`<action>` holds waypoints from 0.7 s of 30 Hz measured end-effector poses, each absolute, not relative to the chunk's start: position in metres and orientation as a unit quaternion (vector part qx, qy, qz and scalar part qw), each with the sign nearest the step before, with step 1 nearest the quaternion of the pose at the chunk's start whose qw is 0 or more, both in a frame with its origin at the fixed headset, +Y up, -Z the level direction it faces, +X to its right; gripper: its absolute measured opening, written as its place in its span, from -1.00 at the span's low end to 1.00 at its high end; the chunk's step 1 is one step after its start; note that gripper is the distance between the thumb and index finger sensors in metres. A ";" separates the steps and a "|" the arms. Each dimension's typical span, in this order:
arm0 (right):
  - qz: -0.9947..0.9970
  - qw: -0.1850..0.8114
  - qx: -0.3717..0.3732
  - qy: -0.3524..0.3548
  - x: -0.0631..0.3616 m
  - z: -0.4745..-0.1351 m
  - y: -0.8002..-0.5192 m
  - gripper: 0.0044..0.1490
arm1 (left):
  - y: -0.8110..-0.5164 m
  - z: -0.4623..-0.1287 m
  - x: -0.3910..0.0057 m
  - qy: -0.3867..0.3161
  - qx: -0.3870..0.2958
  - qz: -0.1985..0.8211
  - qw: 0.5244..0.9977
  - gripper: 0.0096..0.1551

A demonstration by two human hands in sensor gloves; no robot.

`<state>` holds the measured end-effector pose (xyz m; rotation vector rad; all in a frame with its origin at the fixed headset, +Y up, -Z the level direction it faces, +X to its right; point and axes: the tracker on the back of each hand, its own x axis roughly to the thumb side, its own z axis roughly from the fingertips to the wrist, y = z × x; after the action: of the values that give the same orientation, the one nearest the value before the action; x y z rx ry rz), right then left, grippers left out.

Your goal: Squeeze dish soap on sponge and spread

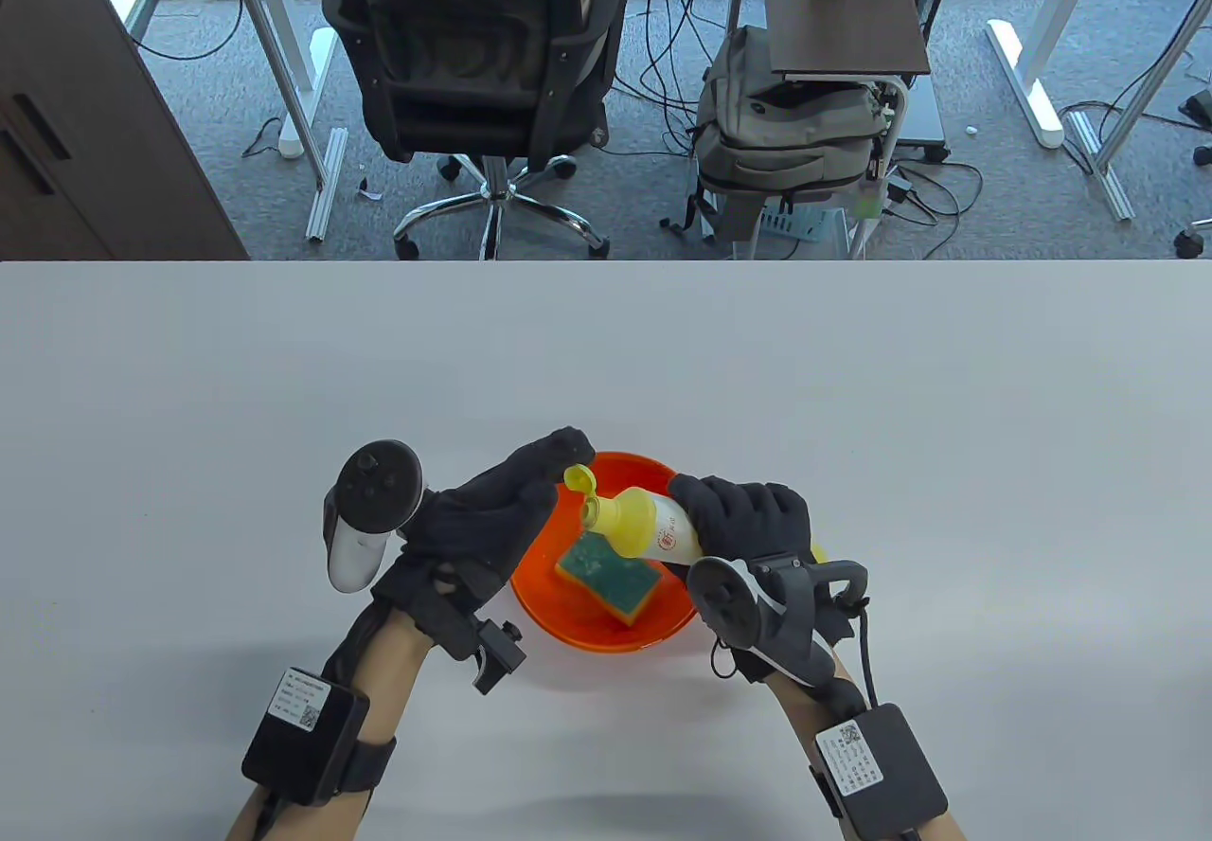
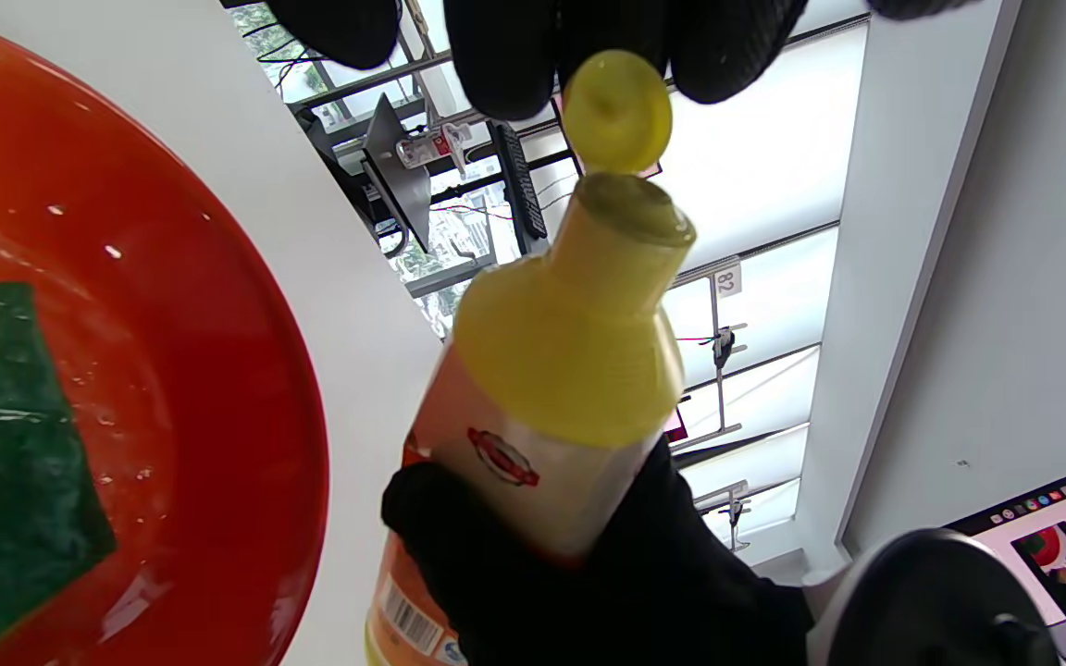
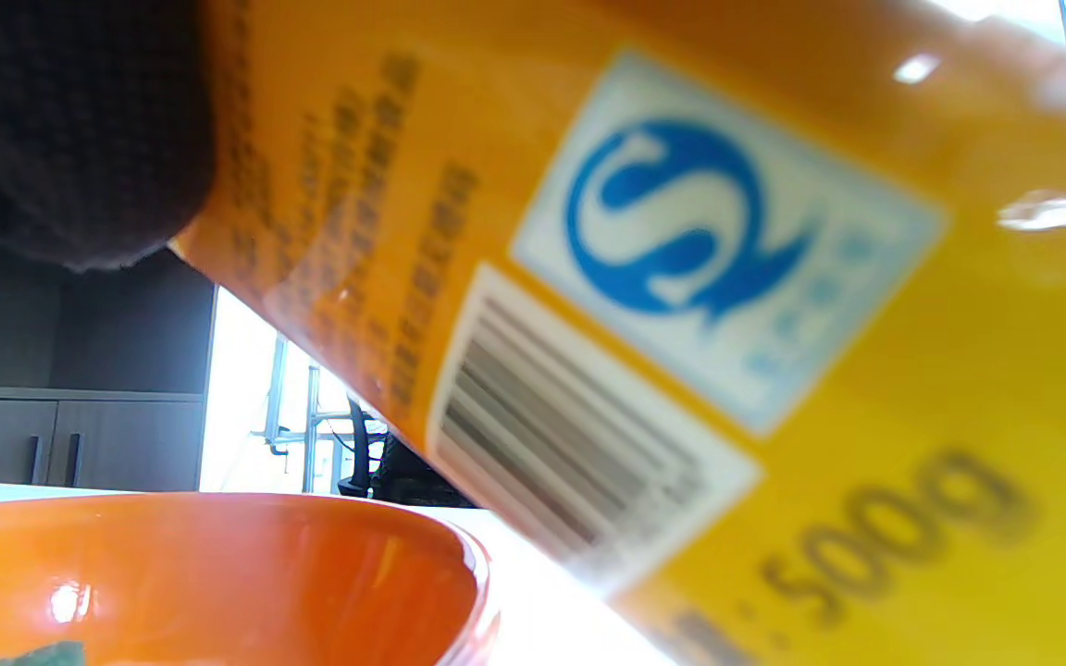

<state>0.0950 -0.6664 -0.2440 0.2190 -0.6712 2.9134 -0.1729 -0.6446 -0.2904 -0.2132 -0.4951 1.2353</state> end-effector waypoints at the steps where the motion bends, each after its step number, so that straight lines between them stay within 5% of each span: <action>1: 0.969 0.077 0.072 -0.222 0.095 -0.244 -0.666 -0.10 | -0.642 -0.289 -0.173 -0.234 -0.095 0.574 0.779 -0.27; 6: 0.969 0.106 0.060 -0.215 0.099 -0.246 -0.665 -0.09 | -0.632 -0.280 -0.169 -0.267 -0.092 0.571 0.771 -0.28; 21: 0.967 0.133 0.046 -0.211 0.100 -0.246 -0.663 -0.09 | -0.631 -0.257 -0.143 -0.294 -0.049 0.413 0.861 -0.19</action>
<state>0.0996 -0.6634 -0.2455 0.1345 -0.6133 2.8044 -0.1434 -0.6312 -0.2571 -0.1024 -0.6166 0.8671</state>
